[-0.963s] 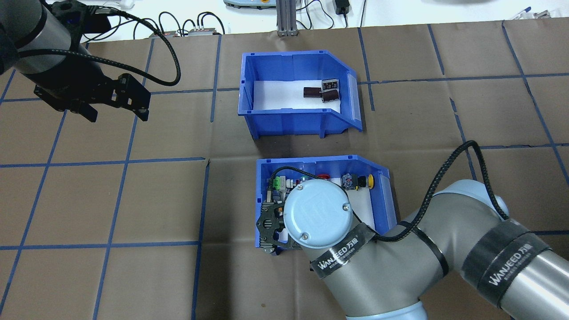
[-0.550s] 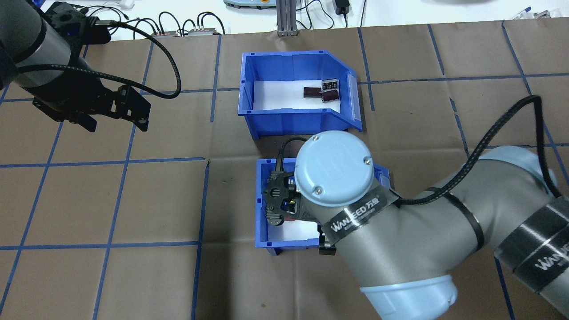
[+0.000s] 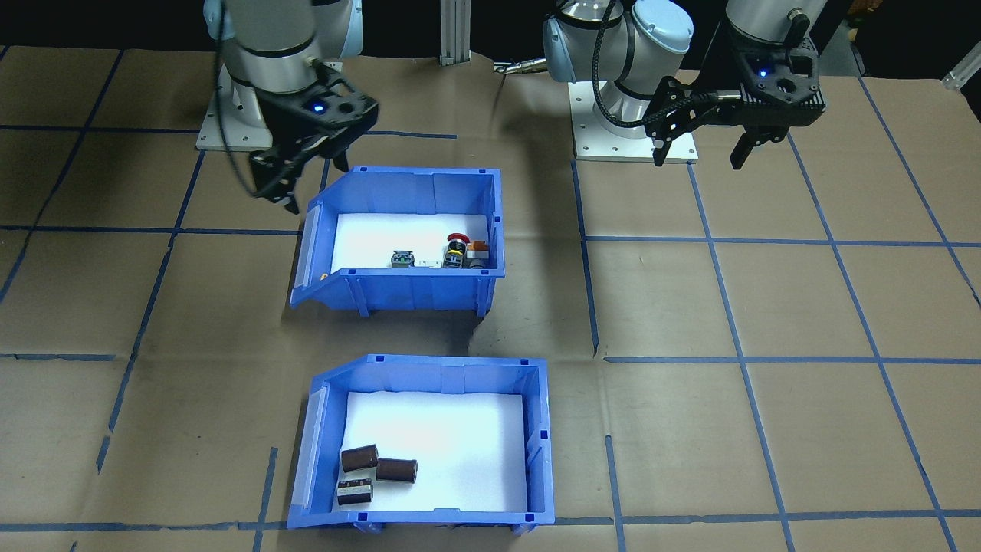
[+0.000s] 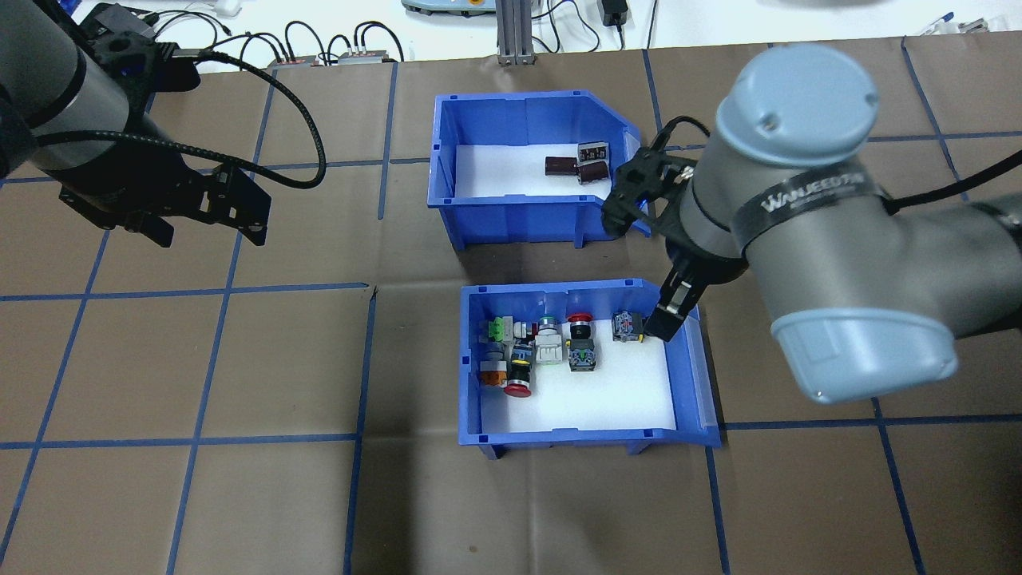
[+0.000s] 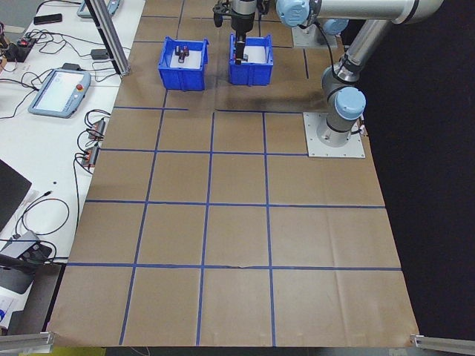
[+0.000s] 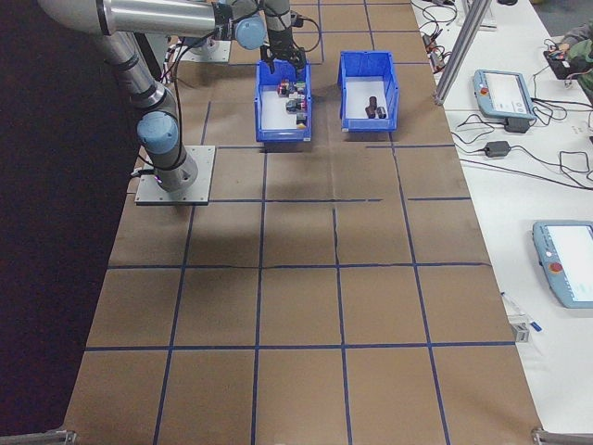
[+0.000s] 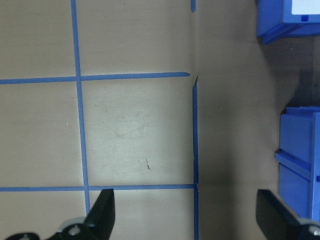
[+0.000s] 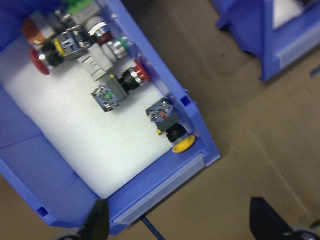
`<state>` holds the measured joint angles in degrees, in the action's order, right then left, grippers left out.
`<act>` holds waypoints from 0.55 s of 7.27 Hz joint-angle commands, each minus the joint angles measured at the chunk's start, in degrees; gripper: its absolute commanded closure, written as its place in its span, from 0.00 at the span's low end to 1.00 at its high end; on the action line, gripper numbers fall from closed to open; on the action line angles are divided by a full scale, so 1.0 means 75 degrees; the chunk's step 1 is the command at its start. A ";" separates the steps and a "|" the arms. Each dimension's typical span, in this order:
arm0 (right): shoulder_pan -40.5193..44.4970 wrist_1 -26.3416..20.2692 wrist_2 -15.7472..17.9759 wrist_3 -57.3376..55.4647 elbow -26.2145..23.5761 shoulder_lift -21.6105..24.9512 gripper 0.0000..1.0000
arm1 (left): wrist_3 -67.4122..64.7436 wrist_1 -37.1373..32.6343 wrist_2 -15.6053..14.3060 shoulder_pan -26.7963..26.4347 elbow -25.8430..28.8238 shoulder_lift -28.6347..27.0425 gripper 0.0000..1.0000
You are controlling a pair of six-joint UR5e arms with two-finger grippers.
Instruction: Place battery box in front
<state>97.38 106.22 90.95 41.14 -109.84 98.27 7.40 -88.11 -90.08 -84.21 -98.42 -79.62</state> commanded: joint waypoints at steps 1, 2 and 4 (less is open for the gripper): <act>-0.0934 -0.1254 -0.0032 -0.2055 0.0965 -0.0048 0.00 | 0.0056 -0.0018 -0.0001 0.0001 -0.0002 0.0000 0.01; -0.1134 -0.1782 -0.0032 -0.3003 0.1469 -0.0048 0.00 | 0.0056 -0.0029 -0.0001 0.0001 -0.0002 -0.0024 0.01; -0.1195 -0.2254 -0.0021 -0.5053 0.1871 -0.0223 0.00 | 0.0056 -0.0006 -0.0001 0.0001 -0.0002 -0.0094 0.01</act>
<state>88.86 91.82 90.76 12.70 -97.72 97.31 7.81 -88.20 -90.09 -84.20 -98.44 -80.06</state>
